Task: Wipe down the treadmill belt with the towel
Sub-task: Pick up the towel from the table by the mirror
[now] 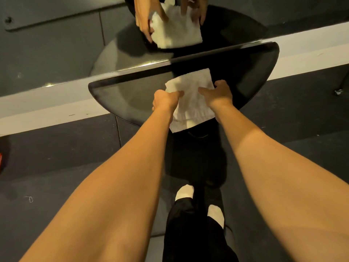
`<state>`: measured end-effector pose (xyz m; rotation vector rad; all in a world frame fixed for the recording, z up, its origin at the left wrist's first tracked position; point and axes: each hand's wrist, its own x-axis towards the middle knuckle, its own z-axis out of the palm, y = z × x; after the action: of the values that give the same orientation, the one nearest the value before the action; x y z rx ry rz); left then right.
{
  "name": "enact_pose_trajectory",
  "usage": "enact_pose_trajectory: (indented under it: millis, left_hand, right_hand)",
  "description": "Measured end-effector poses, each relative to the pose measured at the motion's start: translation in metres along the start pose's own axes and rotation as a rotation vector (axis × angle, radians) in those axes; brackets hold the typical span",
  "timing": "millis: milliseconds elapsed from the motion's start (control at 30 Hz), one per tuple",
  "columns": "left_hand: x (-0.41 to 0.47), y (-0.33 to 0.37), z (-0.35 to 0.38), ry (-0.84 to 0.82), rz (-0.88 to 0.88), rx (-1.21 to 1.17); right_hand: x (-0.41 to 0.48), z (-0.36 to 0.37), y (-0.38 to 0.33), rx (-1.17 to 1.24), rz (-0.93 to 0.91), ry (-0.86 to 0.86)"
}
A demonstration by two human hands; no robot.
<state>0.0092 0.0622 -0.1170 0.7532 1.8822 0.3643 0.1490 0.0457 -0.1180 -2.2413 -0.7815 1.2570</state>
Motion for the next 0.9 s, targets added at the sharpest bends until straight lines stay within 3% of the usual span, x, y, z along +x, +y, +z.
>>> enact_pose_trajectory:
  millis: [167, 400, 667, 900]
  left_hand:
    - [-0.011, 0.000, 0.004, 0.005, 0.162, 0.170]
    - [-0.077, 0.050, -0.015, -0.163, 0.374, -0.025]
    - [-0.240, 0.158, -0.038, -0.626, 0.483, 0.000]
    - [-0.437, 0.224, -0.027, -0.946, 0.751, 0.156]
  right_hand:
    - [-0.010, 0.001, 0.006, 0.005, 0.062, -0.133]
    - [-0.073, -0.070, -0.009, 0.422, -0.004, -0.059]
    - [-0.193, -0.221, -0.053, 0.707, -0.061, 0.143]
    - [-0.331, -0.349, -0.040, 0.915, -0.244, 0.310]
